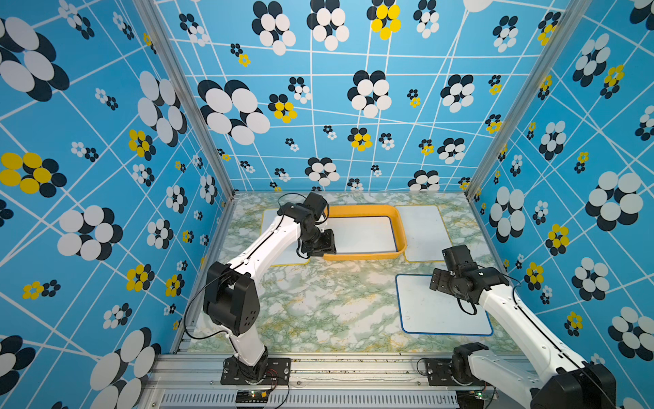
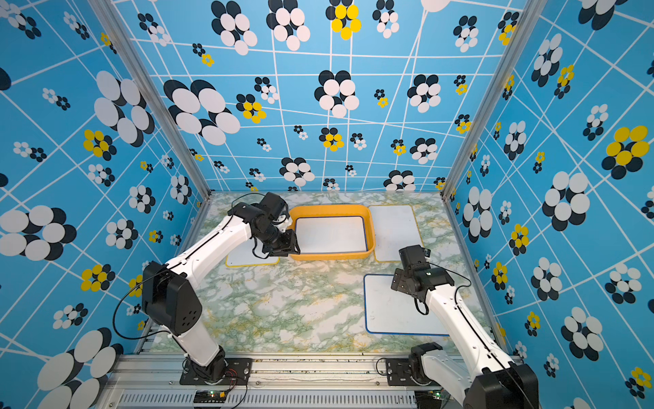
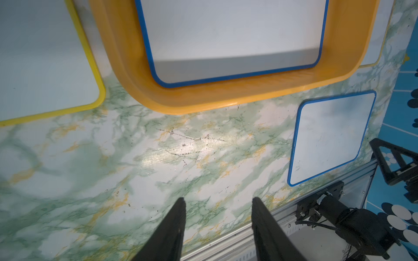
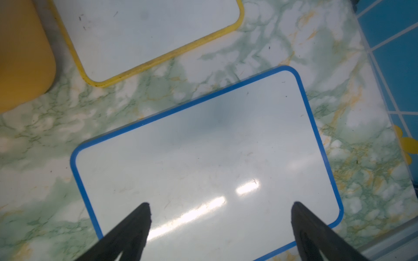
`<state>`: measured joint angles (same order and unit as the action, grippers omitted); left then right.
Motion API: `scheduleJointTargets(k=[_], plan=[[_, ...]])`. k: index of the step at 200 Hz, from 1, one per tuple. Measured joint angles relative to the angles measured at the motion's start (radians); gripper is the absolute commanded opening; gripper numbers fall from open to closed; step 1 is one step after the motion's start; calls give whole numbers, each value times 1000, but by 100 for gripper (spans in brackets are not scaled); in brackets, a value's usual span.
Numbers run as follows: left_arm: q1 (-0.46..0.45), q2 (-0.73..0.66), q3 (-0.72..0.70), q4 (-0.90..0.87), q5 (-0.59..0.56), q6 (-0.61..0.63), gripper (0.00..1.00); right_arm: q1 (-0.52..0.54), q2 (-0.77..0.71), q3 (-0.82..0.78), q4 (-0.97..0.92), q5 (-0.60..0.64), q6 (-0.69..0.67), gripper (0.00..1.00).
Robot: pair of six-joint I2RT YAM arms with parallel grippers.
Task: Put the whiteboard into the storage box
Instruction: Place the whiteboard in the storage box, then move the whiteboard to the center of the board.
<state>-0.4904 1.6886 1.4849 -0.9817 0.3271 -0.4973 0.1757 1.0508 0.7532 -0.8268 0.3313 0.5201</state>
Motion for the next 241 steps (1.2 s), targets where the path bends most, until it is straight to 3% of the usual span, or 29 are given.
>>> scheduleJointTargets(k=[28,50,88,141,186,241], plan=[[-80,-82,-219,128,19,-109,53,-99,28,-3,6,29,24,99],[-163,-86,-300,210,19,-190,54,-181,62,-8,24,37,27,99],[-290,-36,-298,305,13,-272,55,-300,103,-45,80,36,38,99],[-340,86,-311,480,63,-381,55,-391,227,-52,152,21,80,99],[-395,159,-299,521,103,-412,56,-504,332,-51,228,-98,82,99],[-400,227,-243,546,130,-423,56,-520,370,-41,264,-102,37,99]])
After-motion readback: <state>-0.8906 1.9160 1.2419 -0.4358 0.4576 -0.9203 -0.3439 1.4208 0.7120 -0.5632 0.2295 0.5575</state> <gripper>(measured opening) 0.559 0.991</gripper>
